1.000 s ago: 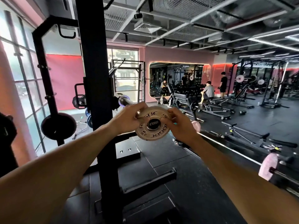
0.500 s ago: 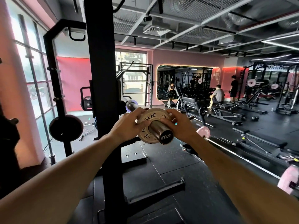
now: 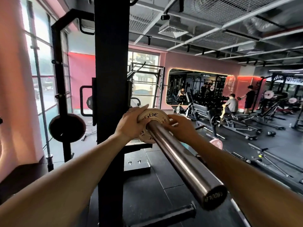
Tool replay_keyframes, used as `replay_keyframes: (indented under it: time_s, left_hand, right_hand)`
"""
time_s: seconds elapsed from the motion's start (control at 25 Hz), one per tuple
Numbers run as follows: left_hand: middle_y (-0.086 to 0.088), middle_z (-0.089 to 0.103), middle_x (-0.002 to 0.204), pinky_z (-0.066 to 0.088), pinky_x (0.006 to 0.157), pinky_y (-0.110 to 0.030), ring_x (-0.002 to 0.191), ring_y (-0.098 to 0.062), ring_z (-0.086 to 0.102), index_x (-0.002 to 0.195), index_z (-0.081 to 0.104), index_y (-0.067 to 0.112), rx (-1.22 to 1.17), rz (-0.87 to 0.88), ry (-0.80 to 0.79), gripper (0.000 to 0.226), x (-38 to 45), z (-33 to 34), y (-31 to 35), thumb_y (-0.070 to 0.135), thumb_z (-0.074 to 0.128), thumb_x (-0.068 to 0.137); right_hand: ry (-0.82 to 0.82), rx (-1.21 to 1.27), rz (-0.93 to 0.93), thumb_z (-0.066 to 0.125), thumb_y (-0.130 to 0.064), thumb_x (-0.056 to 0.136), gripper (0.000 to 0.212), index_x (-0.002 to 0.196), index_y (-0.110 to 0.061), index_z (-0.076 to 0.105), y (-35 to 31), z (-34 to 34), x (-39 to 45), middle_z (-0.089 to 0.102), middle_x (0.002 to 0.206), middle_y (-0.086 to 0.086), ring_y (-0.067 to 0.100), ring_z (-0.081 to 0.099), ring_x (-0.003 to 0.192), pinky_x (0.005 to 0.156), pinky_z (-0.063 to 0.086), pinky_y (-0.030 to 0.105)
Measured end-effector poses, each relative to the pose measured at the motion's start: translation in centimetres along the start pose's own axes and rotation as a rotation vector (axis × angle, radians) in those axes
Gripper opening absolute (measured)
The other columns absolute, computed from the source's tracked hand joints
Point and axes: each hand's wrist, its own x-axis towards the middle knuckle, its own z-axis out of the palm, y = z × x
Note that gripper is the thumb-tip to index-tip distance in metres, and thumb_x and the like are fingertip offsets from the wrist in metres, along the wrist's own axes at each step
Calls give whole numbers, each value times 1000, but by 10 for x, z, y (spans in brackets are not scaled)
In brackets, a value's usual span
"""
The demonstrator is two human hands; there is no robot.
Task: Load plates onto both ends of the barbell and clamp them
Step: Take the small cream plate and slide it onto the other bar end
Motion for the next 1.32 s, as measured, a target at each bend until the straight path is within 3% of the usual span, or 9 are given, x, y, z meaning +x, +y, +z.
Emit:
replay_keyframes:
  time_s: [0.16, 0.28, 0.4, 0.48, 0.6, 0.84, 0.96, 1.12, 1.32]
  left_hand:
    - [-4, 57, 142, 39, 113, -38, 133, -21, 51, 144, 48, 42, -50, -54, -18, 56, 59, 15, -44, 30, 66, 92]
    - [0, 68, 130, 46, 104, -28, 121, -21, 62, 142, 51, 41, -55, -72, 0, 52, 87, 22, -63, 27, 66, 93]
    - [5, 70, 127, 42, 103, -22, 122, -18, 62, 135, 58, 43, 18, -5, -33, 46, 100, 24, -68, 29, 66, 92]
    - [6, 71, 125, 41, 102, -21, 121, -18, 62, 132, 60, 44, 54, 1, -46, 43, 106, 23, -65, 29, 65, 92]
    - [5, 71, 124, 47, 106, -36, 119, -22, 62, 130, 60, 46, 66, -20, -66, 42, 106, 23, -59, 30, 63, 92]
    - [-8, 52, 149, 41, 108, -30, 134, -27, 50, 148, 44, 30, 153, -111, -283, 54, 102, 8, -23, 22, 57, 96]
    - [-13, 43, 154, 39, 109, -32, 137, -30, 46, 152, 40, 26, 214, -120, -238, 58, 91, -29, 4, 32, 57, 97]
    - [-5, 67, 132, 44, 102, -29, 121, -23, 61, 129, 66, 22, 271, -83, -206, 37, 24, -88, 36, 30, 60, 93]
    - [-4, 73, 96, 53, 72, -18, 80, -16, 70, 114, 72, 14, 314, -162, -332, 23, -90, -161, 25, 19, 63, 93]
  right_hand:
    - [-9, -17, -40, 73, -37, 89, 32, 119, -26, 73, 23, 37, 62, 78, 101, 0, 16, 74, 84, 85, 58, 40]
    - [-67, -36, -147, 71, -16, 91, 46, 136, -18, 60, 33, 54, 96, 73, 112, 0, 17, 73, 86, 85, 59, 41]
    - [-200, -9, -208, 72, 0, 87, 50, 133, -12, 58, 47, 54, 112, 69, 107, -1, 13, 70, 85, 79, 60, 30]
    - [-238, -50, -224, 75, -2, 86, 38, 120, -12, 61, 48, 49, 114, 70, 99, 1, 16, 70, 82, 72, 58, 24]
    - [-267, -166, -212, 76, -11, 86, 24, 105, -20, 64, 35, 42, 112, 69, 93, -3, 13, 66, 76, 73, 54, 28]
    - [-299, -335, -29, 68, -36, 92, 43, 132, -24, 62, -42, -14, 76, 70, 118, 6, 18, 65, 101, 97, 50, 32]
    - [-283, -397, -30, 68, -38, 92, 35, 122, -20, 68, -77, -58, 38, 71, 115, 5, 18, 65, 102, 89, 46, 25]
    - [-115, -344, -19, 68, -37, 92, 26, 109, -19, 75, -117, -103, -42, 70, 99, -1, 13, 63, 91, 81, 42, 24]
    - [-36, -142, -158, 69, -29, 89, 10, 91, -22, 76, -179, -84, -119, 71, 84, -8, 1, 62, 77, 72, 51, 22]
